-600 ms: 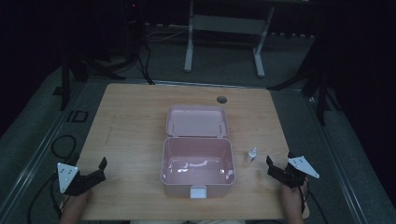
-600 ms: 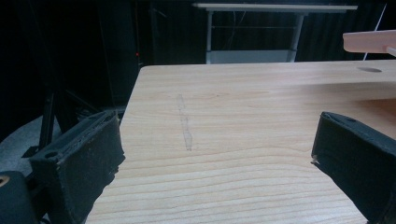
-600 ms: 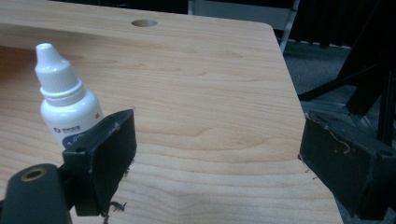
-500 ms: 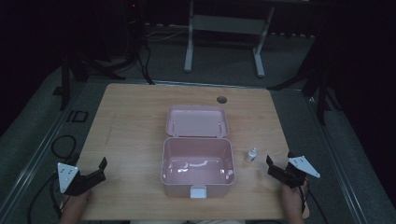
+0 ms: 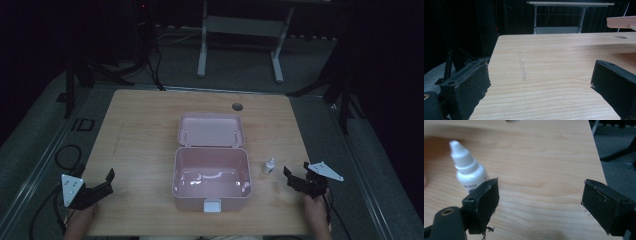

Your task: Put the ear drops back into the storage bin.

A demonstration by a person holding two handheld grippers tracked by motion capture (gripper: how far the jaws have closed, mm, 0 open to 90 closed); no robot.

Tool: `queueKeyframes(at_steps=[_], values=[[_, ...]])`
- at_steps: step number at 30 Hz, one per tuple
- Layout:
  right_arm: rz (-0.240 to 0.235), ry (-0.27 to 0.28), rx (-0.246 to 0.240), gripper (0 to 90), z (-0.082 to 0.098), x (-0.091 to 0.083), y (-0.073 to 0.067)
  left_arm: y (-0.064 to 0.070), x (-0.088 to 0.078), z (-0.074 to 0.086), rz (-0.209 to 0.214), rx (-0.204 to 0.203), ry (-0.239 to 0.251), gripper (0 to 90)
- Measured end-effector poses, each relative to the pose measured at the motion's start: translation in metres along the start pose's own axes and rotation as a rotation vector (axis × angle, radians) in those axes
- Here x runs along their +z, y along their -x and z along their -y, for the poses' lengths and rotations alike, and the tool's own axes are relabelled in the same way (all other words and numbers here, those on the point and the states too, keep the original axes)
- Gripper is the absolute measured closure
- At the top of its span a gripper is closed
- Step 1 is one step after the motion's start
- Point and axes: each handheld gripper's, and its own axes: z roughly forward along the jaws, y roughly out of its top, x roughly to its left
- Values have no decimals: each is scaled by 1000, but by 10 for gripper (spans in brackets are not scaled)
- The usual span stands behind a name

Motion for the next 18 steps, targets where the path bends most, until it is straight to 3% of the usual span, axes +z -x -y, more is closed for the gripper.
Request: queueKeyframes(at_steps=[6,10,12,16,18], values=[[-30,-170,2,133,-7,5,3,1,0,0,-2,3,-2,20],[-34,-311,22,124,-14,8,5,1,0,0,-2,5,-3,20],[-39,-373,5,124,-18,9,6,0,0,0,-1,4,-4,20],[-52,-444,-40,124,-24,8,5,0,0,0,-1,2,-3,20],[-60,-495,-40,123,-26,8,5,0,0,0,0,3,-3,20]])
